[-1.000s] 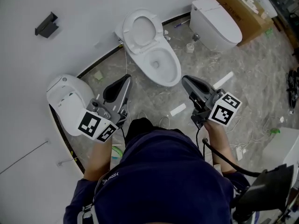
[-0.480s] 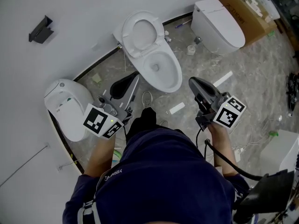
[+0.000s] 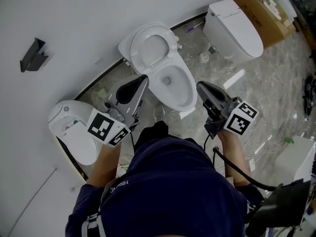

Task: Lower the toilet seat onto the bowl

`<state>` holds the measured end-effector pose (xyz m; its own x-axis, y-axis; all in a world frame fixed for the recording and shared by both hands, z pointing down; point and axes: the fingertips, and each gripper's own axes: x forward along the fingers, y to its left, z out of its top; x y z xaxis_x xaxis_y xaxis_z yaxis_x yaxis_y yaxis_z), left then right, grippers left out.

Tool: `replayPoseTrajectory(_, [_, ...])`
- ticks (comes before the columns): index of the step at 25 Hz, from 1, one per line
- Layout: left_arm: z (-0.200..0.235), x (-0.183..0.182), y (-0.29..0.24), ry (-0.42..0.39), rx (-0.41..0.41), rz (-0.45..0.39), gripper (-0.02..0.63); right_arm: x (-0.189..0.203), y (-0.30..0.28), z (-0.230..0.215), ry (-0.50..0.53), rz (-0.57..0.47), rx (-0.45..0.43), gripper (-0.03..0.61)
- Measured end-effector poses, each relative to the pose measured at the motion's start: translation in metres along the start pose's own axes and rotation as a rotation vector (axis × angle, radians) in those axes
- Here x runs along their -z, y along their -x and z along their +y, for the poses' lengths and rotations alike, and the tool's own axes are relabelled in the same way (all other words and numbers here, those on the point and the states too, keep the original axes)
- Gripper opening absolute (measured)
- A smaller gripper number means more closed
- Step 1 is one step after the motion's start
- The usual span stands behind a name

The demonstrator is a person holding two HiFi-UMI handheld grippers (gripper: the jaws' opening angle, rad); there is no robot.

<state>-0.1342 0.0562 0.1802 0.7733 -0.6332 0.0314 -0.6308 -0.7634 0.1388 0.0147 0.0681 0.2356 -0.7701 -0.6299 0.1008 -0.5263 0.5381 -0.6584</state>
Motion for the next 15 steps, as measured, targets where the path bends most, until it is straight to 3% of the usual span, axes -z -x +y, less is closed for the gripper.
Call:
replayPoseTrajectory(5, [0.058, 0.000, -0.026, 0.022, -0.003, 0.013, 0.003, -0.016, -0.050, -0.022, -0.022, 0.014, 0.012, 0.009])
replayPoseTrajectory(15, [0.128, 0.007, -0.056, 0.037, 0.020, 0.035, 0.003, -0.044, -0.114, -0.046, -0.020, 0.025, 0.035, 0.009])
